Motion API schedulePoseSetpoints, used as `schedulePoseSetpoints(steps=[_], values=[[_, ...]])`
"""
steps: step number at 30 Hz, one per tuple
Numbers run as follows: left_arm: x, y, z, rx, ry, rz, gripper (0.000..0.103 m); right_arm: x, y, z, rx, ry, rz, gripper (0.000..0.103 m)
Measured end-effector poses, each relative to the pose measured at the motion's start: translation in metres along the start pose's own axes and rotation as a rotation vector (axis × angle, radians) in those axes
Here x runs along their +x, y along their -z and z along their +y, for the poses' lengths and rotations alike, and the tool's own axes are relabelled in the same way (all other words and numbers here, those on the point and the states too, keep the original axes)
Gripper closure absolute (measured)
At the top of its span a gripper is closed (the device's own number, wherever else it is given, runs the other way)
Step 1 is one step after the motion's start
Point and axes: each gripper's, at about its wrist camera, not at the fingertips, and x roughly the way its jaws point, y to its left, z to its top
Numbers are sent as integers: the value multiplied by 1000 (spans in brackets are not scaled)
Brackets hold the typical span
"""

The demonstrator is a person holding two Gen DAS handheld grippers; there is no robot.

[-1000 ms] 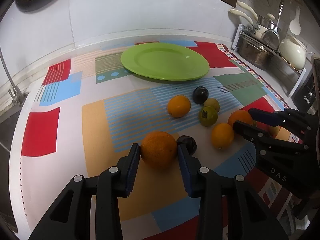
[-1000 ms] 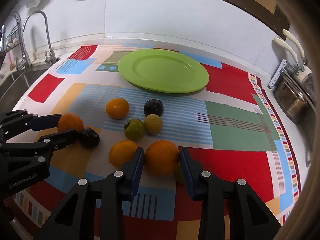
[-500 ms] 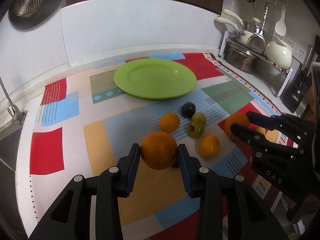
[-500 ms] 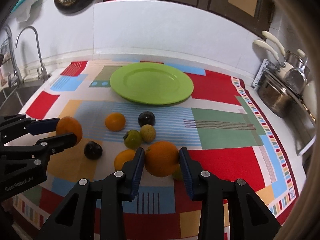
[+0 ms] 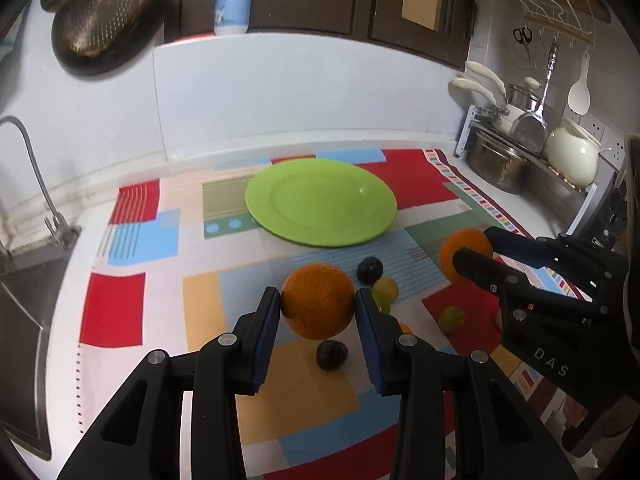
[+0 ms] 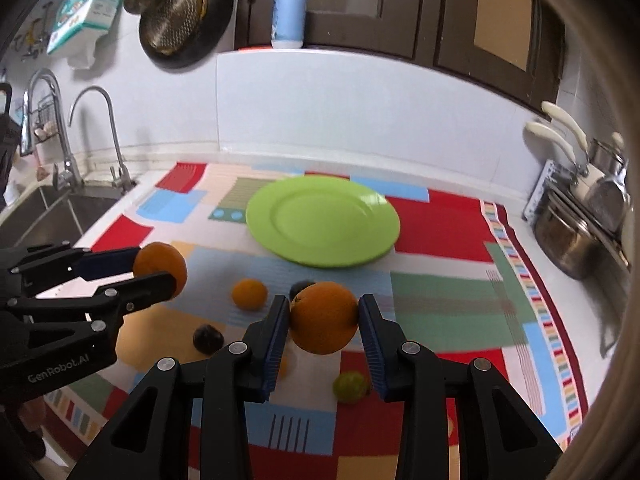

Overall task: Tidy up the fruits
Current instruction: 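Carry both oranges onto the green plate and open both tools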

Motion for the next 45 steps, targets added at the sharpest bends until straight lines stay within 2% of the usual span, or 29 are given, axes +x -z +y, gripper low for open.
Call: schedulePoseSetpoints(steps=[12,22,29,33,45], values=[[0,-45,-1,27,-9,-72,65,2,-33,-13,16,-48,-66,66],[38,-86,9,18,28,-53,65,32,-71,-21,23,-69,-75,66],[76,-110,14,22,44,-11,65,67,-96,-30,25,-85,-43,66],[99,-123,19,37,26,12,65,90,-109,-36,26,-89,-18,66],[159,-145,26,67,30,69,65,156,-135,-58,63,-102,72,66]])
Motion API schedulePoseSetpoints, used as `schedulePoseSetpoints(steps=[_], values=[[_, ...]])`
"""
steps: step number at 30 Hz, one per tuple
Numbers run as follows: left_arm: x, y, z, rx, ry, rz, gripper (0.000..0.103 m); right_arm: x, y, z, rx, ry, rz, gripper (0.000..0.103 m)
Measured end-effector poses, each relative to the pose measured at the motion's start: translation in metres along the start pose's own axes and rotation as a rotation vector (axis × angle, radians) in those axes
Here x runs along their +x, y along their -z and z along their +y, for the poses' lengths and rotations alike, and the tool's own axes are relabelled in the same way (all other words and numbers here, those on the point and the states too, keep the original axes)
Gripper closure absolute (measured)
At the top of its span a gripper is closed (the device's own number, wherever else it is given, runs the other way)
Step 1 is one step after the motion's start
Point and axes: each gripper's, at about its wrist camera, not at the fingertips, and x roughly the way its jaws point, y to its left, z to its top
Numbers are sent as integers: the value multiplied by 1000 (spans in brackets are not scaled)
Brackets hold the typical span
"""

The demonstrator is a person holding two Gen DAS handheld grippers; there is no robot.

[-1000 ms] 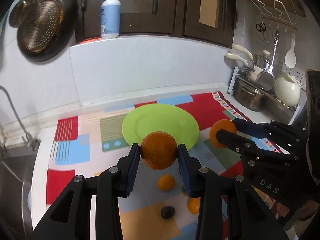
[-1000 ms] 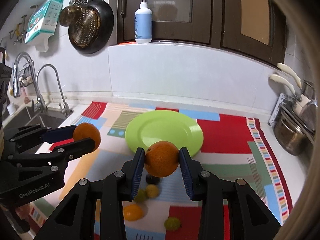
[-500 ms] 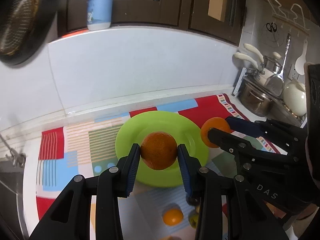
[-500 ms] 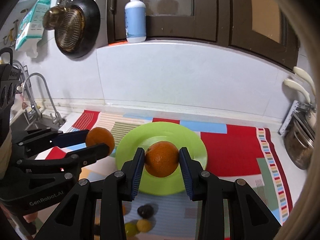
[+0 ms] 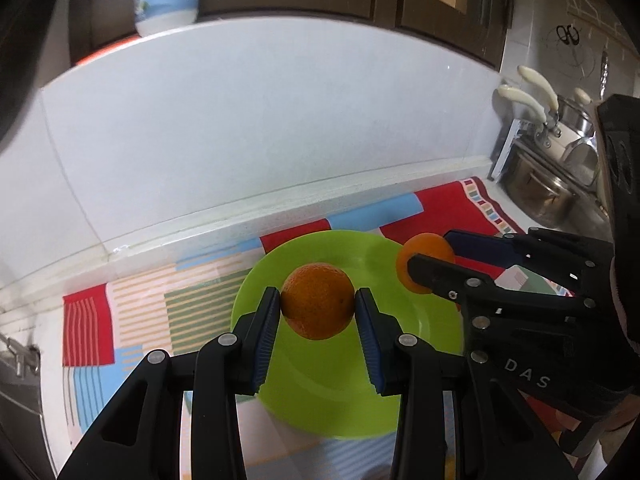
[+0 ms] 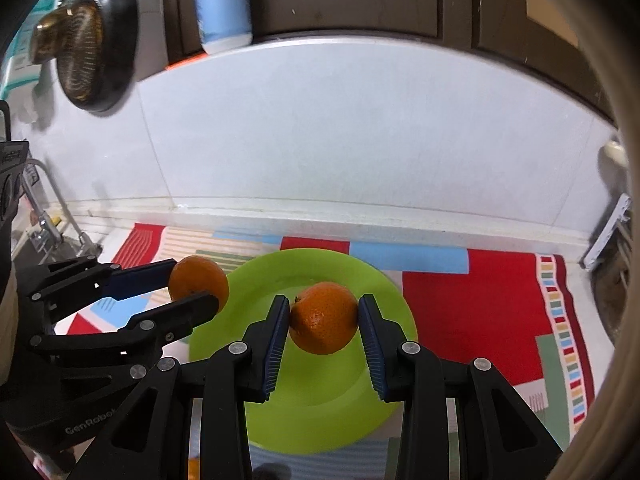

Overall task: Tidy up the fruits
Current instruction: 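Carry both oranges onto the green plate and open both tools, then lift both tools away from the plate back over the fruits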

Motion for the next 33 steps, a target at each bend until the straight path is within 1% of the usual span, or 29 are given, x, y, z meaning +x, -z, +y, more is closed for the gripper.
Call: schedulePoseSetpoints(steps=[5,12,16,21,23,27,28,30,33], values=[[25,-6,3,5,9,38,65,29,-5,-9,9,-4,55,66],[60,-7,7,21,19,96,65,54,-3,-17,4,11,111,66],[74,-6,8,26,18,117,65,66,-1,-22,27,1,149,66],[86,-5,11,27,20,139,64,76,2,-21,29,0,175,66],[87,-5,11,25,17,136,64,80,2,-22,30,3,183,66],[77,-6,11,36,-5,109,58,75,6,-18,22,28,180,65],[73,-6,11,37,-8,100,58,70,7,-16,16,36,170,65],[65,-7,13,35,-10,90,51,62,7,-15,19,37,159,65],[48,-7,14,33,-16,70,50,45,8,-13,33,35,138,65]])
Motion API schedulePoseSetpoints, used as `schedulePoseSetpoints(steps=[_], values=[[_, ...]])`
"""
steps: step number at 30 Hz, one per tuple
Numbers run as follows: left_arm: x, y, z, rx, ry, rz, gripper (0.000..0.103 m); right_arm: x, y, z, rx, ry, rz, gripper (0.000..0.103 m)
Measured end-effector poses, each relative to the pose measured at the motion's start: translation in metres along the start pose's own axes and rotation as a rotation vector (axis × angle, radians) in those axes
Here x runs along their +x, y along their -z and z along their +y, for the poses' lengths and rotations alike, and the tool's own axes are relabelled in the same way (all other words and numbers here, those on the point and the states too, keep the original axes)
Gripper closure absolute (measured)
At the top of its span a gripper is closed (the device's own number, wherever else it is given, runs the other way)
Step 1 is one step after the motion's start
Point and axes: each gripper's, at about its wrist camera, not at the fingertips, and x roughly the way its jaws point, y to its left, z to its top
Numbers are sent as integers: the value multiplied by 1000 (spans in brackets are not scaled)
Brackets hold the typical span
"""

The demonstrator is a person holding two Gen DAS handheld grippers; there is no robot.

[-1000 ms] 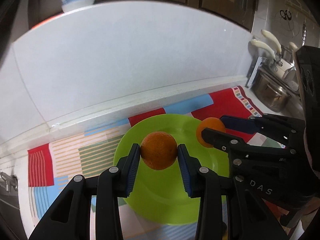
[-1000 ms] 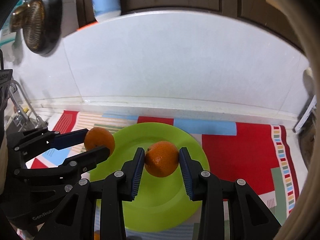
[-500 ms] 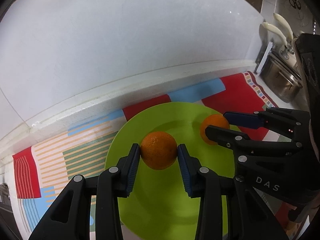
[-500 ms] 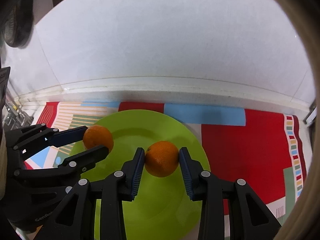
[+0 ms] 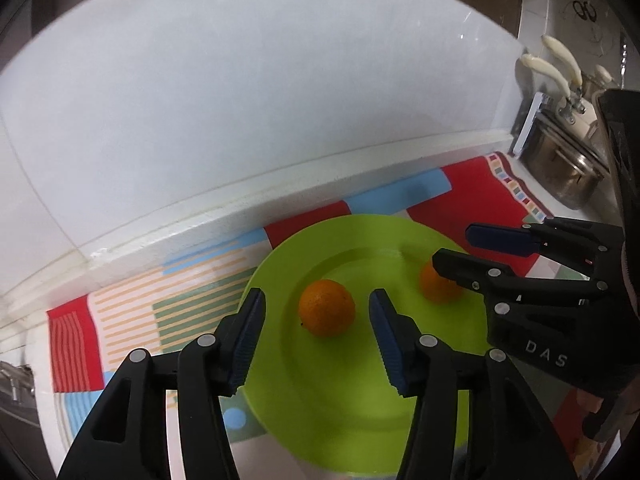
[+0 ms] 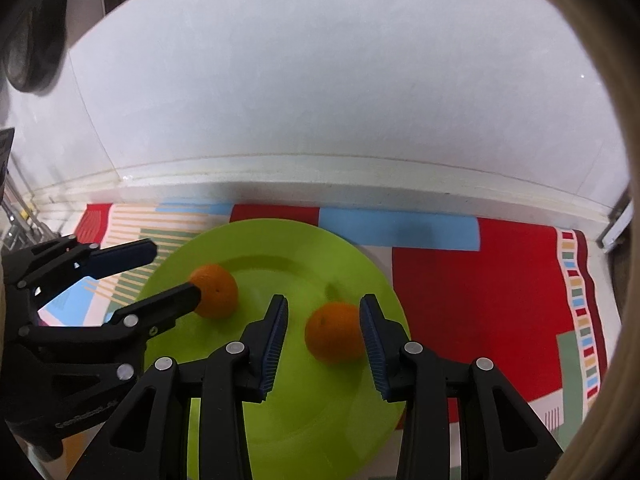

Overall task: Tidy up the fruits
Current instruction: 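Lift both tools away from the plate back over the fruits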

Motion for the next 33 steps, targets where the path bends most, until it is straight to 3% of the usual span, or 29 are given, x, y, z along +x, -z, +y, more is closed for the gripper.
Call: schedulePoseSetpoints(steps=[3,7,11,14,19,23,33], values=[[-20,1,1,-14,4,-29,41,-20,4,3,9,6,-23,65],[-48,5,-1,-21,-22,-79,40,-47,8,8,22,1,-54,65],[-76,15,-6,-22,-42,-110,32,-80,12,13,29,1,-93,64],[-98,24,-11,-24,-57,-141,32,-102,22,14,41,3,-120,51],[-133,37,-17,-23,-80,-191,24,-137,37,17,54,16,-169,51],[-157,49,-24,-14,-91,-229,19,-153,46,19,63,31,-205,39],[-206,79,-32,-39,-114,-281,14,-191,73,35,35,124,-290,39]])
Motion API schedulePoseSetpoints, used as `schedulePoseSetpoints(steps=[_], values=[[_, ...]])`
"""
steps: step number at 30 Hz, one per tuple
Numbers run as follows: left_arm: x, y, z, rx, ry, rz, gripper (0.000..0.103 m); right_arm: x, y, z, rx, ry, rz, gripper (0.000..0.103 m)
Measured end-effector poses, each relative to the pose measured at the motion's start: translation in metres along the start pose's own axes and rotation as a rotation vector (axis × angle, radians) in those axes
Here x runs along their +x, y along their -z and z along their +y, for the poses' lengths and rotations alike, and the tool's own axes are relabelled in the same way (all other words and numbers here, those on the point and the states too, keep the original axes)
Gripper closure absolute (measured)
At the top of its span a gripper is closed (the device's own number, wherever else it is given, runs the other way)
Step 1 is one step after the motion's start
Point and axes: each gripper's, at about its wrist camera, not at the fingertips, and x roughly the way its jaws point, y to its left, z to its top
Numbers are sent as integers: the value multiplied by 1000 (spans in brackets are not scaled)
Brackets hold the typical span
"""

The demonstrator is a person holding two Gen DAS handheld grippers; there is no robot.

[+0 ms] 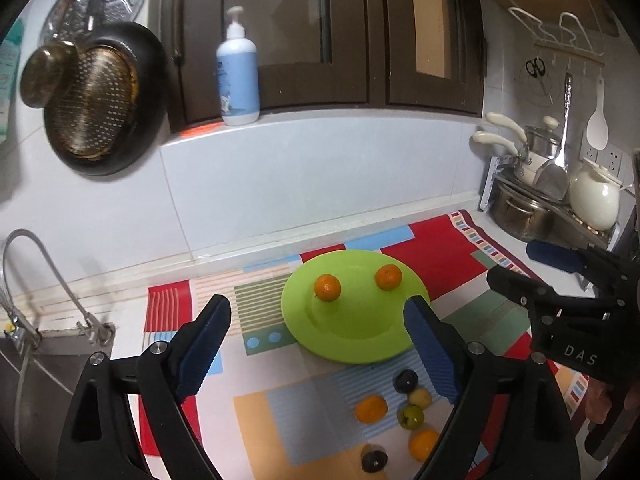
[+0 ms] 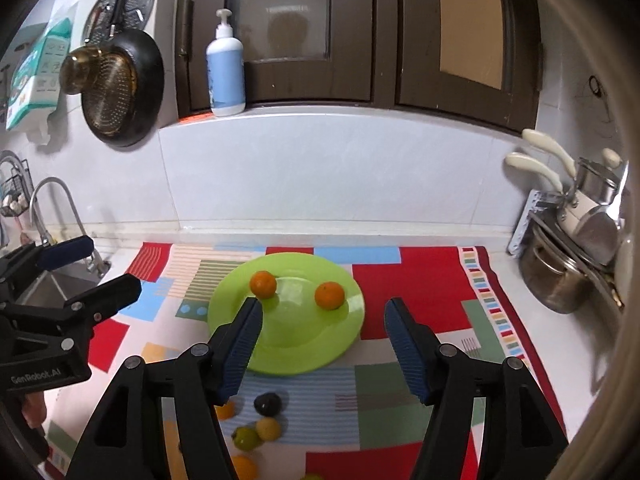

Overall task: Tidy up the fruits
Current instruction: 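Lift both tools away from the plate back over the fruits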

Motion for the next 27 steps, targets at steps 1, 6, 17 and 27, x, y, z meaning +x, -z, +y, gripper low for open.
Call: schedulePoseSetpoints(steps=[1,6,17,27], values=[[-5,2,-1,0,-1,-6,14,-5,2,1,4,1,0,39],[-29,16,-2,-11,-16,-28,11,-19,18,1,27,8,9,39],[-65,40,-7,21,-46,-64,11,-47,50,0,63,19,15,39],[-79,70,-19,65,-59,-78,11,-70,81,-3,119,90,-1,39]])
